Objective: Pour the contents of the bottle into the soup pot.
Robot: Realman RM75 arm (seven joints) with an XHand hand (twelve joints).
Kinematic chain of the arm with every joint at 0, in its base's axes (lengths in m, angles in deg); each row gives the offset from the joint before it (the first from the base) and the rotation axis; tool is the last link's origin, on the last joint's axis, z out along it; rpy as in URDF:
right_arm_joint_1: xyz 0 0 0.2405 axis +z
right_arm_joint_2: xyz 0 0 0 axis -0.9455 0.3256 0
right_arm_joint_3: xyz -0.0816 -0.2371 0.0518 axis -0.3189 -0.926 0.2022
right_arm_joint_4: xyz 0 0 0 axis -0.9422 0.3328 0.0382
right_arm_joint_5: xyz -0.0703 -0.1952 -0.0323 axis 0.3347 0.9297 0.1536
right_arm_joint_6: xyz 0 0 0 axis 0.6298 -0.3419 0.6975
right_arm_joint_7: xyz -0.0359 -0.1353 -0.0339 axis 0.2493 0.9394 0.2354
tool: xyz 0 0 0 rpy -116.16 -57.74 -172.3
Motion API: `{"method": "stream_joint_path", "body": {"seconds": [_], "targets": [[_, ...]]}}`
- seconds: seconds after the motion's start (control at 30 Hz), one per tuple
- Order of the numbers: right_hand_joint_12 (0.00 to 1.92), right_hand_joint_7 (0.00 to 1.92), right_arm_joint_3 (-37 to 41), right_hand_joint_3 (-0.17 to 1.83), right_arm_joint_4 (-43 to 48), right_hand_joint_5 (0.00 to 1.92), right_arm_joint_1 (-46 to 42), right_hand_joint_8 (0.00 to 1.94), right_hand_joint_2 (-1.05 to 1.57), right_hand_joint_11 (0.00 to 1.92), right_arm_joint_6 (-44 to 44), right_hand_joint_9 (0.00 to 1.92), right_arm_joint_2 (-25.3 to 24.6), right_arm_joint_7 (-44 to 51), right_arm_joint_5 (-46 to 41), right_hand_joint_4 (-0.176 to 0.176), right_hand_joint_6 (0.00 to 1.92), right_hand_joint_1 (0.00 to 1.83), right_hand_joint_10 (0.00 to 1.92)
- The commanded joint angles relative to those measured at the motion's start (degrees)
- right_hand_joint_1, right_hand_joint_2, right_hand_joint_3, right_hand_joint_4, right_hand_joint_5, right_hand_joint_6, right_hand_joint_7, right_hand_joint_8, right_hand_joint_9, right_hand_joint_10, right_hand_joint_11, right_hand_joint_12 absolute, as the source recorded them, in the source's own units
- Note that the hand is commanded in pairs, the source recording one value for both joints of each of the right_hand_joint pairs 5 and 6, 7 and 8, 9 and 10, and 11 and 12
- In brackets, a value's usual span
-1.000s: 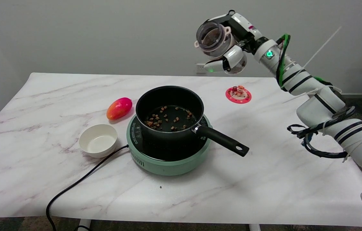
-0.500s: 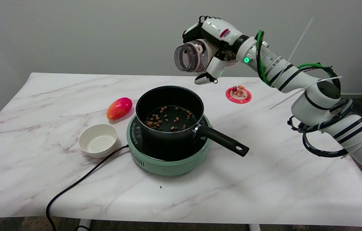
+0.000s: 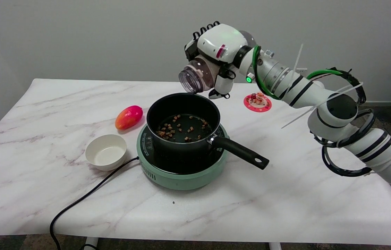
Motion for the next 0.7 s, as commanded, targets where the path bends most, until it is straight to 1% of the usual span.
{"method": "stream_joint_path", "body": {"seconds": [0.03,0.17,0.37,0.47,0.7], "targets": [[1.1,1.79,-5.8,0.75,3.4,1.88,-1.3,1.79,0.65,1.1,2.3,1.28,0.0,2.6,22.1,0.0,1.88,1.5,1.28],[1.08,1.77,-6.0,0.76,3.1,1.86,-0.8,1.77,0.6,1.08,2.1,1.26,0.3,2.6,26.2,0.0,1.86,1.49,1.26],[1.05,1.72,-6.4,0.81,1.8,1.8,1.1,1.72,0.48,1.05,0.4,1.23,1.0,3.1,28.2,0.0,1.8,1.49,1.23],[1.05,1.71,-7.3,0.84,0.4,1.81,3.0,1.71,0.45,1.05,0.0,1.23,1.0,3.3,29.2,0.0,1.81,1.49,1.23],[1.05,1.71,-9.0,0.84,-0.9,1.82,5.7,1.71,0.45,1.05,-0.6,1.23,1.5,3.3,30.6,0.0,1.82,1.49,1.23]]}}
